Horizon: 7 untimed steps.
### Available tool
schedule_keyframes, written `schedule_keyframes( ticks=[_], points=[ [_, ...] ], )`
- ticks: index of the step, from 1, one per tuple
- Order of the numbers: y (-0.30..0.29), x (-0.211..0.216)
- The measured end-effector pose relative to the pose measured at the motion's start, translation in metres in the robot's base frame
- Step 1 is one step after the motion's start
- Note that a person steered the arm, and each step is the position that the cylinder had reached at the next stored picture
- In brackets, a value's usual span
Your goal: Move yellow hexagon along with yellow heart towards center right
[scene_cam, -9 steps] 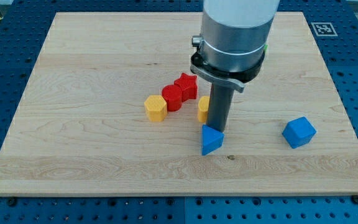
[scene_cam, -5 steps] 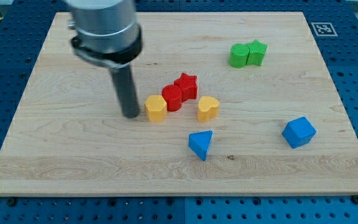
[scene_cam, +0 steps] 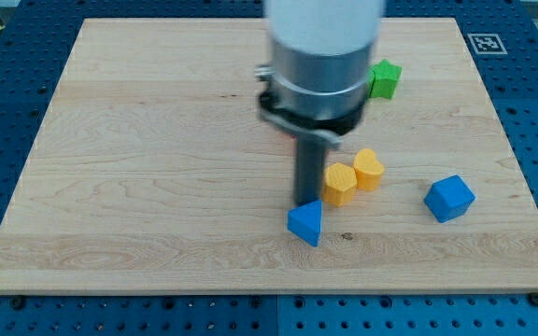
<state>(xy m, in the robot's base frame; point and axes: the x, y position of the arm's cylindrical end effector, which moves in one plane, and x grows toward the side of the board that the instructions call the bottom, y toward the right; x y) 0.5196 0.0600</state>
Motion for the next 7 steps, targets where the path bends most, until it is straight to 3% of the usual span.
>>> schedule_keyframes(
  ticks=[1,2,3,4,5,7],
  points=[
    [0.062,-0.04],
    [0.062,-0.038],
    [0.038,-0.002],
    [0.065,-0.006],
    [0.093,-0.037],
    [0.085,0.009]
  ],
)
